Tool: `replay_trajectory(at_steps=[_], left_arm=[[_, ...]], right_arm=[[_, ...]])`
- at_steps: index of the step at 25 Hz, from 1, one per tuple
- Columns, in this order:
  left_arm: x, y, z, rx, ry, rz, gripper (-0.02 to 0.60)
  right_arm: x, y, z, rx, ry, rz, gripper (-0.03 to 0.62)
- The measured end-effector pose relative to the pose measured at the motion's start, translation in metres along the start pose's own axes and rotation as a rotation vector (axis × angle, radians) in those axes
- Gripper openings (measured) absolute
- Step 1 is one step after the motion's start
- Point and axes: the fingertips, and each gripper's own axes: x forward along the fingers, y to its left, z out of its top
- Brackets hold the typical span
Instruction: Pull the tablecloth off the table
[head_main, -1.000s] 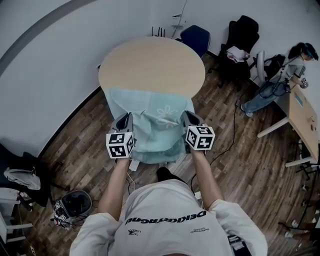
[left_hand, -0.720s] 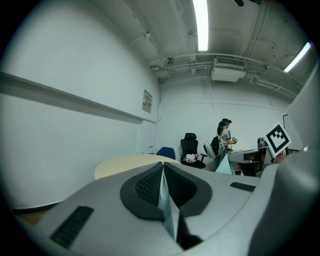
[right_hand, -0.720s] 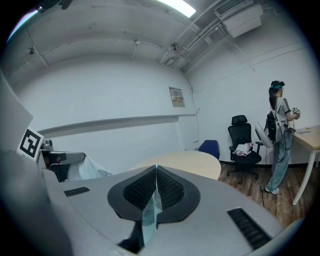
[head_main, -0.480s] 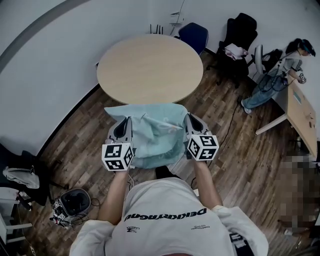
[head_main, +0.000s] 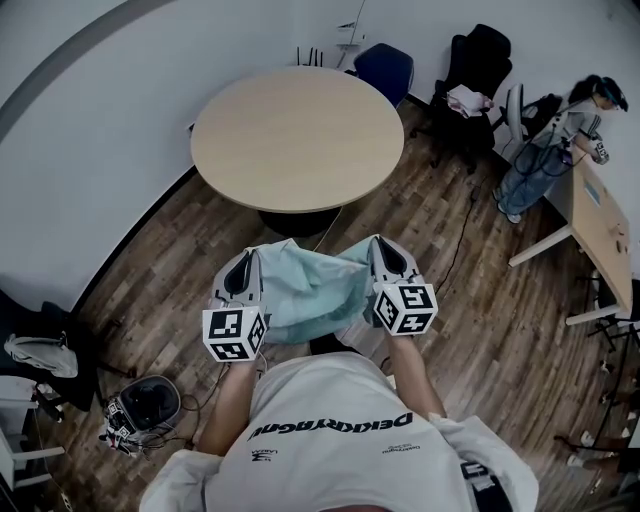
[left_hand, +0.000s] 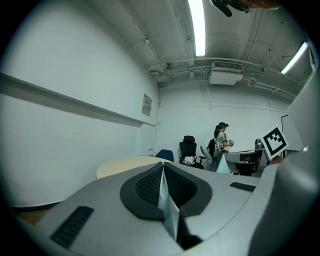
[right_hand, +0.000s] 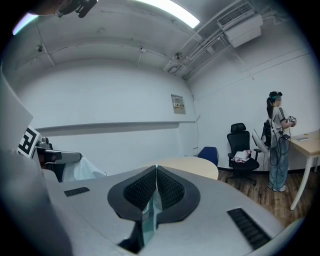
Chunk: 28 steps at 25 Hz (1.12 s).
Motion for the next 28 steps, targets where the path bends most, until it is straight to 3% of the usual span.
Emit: replay_trajectory(at_steps=[10,28], left_arm=[[-0.014,-0.006,-0.012,-0.043,-0.02,-0.003,0.017],[-0.03,-0.011,-0.019,-0.052,-0.026,0.011,0.017]], right_arm=[[-0.016,0.003,-0.013,0.015,0.001,-0.019,0.032],[-0.033,0.001,-0.019,0.037,-0.011,-0.041,0.032]])
